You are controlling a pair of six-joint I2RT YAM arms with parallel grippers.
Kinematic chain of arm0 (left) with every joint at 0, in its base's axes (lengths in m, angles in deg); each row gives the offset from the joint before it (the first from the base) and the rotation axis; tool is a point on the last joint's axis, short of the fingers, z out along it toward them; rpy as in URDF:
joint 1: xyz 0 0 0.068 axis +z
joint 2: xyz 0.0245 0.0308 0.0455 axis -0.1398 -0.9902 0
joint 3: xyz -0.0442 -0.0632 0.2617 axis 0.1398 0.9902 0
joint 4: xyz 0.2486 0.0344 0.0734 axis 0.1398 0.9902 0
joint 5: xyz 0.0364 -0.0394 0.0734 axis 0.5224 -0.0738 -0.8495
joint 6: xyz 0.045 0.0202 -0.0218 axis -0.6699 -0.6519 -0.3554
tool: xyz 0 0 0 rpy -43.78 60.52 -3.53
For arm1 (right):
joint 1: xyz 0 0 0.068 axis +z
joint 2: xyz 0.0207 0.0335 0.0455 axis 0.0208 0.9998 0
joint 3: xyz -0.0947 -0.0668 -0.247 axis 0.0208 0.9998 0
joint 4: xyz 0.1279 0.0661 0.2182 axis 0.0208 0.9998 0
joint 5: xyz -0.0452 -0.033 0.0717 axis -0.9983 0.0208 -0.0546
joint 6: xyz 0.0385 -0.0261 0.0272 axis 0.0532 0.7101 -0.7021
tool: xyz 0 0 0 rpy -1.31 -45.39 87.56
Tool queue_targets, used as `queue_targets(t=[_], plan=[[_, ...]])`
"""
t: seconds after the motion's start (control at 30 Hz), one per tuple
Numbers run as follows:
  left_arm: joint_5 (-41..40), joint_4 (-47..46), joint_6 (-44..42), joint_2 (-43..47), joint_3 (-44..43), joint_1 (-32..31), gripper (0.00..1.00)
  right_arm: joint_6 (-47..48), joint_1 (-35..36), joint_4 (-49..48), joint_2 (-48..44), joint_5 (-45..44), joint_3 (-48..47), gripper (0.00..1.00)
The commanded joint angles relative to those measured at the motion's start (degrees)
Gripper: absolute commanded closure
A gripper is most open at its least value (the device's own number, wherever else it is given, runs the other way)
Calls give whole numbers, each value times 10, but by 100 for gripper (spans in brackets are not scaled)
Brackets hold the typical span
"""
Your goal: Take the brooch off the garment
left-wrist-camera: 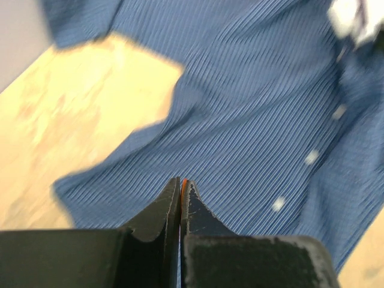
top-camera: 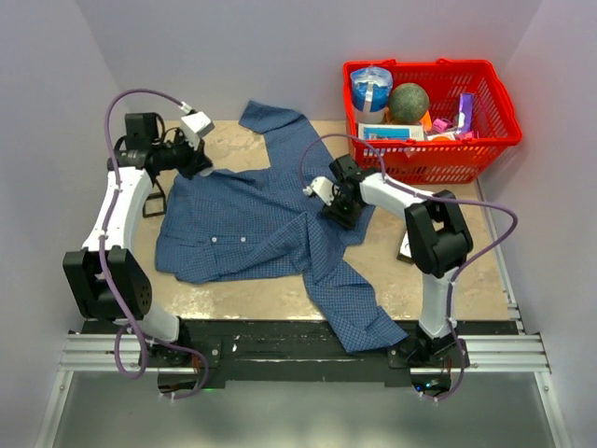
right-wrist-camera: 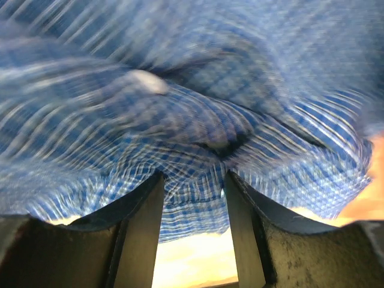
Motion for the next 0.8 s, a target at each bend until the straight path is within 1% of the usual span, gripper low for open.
queue_targets(t=[0.0, 0.03, 0.1, 0.13, 0.17, 0.23, 0.27, 0.3, 0.33, 0.43, 0.5, 0.53, 0.6, 0.63, 0.67, 0.73, 0.77], plan=[[-97, 122, -160, -3, -45, 43, 100, -26, -14, -81, 67, -107, -125, 51], [-108, 126, -179, -2, -45, 55, 100, -30, -14, -67, 74, -94, -148, 51], [-124, 131, -247, 4, -35, 65, 100, -44, -14, -55, 79, -66, -195, 51], [-133, 128, -271, 5, -29, 74, 100, -51, -13, -46, 75, -51, -204, 51], [-134, 129, -319, 5, -16, 80, 100, -59, -12, -39, 66, -25, -210, 50], [-132, 129, -360, -12, -9, 101, 100, -76, -2, -28, 47, -9, -202, 50], [-132, 142, -400, -25, -14, 109, 100, -79, 1, -26, 36, 10, -195, 49], [-135, 151, -415, -39, -21, 123, 100, -81, 4, -24, 12, 17, -177, 48], [-139, 160, -426, -55, -44, 128, 100, -83, 7, -24, 2, 24, -169, 47], [-150, 207, -447, -140, -107, 144, 100, -104, 8, -16, -32, 44, -150, 44], [-160, 214, -460, -158, -117, 150, 100, -118, 9, -11, -54, 56, -143, 42], [-166, 213, -484, -165, -106, 150, 100, -122, 9, -13, -62, 59, -139, 41], [-182, 168, -497, -161, -77, 150, 100, -128, 11, -15, -79, 63, -131, 39], [-184, 148, -504, -153, -48, 150, 100, -130, 12, -15, -81, 64, -130, 39], [-189, 117, -506, -152, -36, 150, 100, -134, 12, -15, -83, 65, -132, 39], [-204, 95, -506, -155, -14, 148, 100, -139, 13, -13, -82, 71, -136, 39], [-210, 68, -500, -157, -8, 147, 100, -142, 13, -12, -81, 72, -138, 39]])
